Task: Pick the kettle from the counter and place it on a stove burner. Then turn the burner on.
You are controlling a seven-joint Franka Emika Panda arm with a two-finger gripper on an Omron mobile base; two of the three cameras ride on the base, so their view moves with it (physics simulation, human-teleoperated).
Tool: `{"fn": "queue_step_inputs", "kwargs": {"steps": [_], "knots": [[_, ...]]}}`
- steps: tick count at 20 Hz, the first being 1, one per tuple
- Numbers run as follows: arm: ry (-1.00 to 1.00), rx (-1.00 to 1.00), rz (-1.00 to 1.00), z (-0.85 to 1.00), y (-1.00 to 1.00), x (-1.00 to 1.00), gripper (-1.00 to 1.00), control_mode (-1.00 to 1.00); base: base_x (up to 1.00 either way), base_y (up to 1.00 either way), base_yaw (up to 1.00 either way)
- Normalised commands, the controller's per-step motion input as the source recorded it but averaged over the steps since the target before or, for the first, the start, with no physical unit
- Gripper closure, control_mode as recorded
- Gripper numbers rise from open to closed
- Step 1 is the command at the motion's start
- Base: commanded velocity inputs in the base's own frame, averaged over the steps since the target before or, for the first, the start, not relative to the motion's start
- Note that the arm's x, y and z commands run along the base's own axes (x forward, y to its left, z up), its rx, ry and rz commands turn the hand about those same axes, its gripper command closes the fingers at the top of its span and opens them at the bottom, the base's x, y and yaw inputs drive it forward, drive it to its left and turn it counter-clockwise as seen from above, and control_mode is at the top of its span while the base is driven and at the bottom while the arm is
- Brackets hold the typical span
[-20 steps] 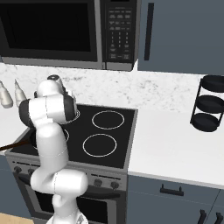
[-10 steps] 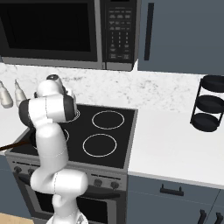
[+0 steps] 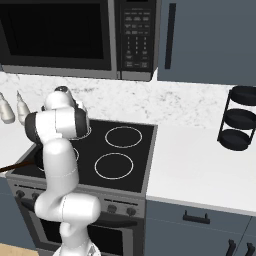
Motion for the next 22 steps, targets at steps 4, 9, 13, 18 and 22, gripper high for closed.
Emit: {"fn": "queue_step_inputs", "kwargs": {"steps": [4, 9, 13, 18, 22], "knots": [[0.0, 0.0, 0.0, -0.06, 0.09, 0.0, 1.0, -1.0, 0.0, 0.0, 0.0], [-0.01, 0.0, 0.0, -0.05, 0.09, 0.0, 1.0, -1.0, 0.0, 0.0, 0.0], [-0.03, 0.0, 0.0, 0.0, 0.04, 0.03, 1.0, -1.0, 0.0, 0.0, 0.0], [-0.02, 0.0, 0.0, 0.0, 0.01, 0.02, 1.0, -1.0, 0.0, 0.0, 0.0], [0.0, 0.0, 0.0, 0.0, 0.02, 0.0, 1.0, -1.0, 0.0, 0.0, 0.0]]}}
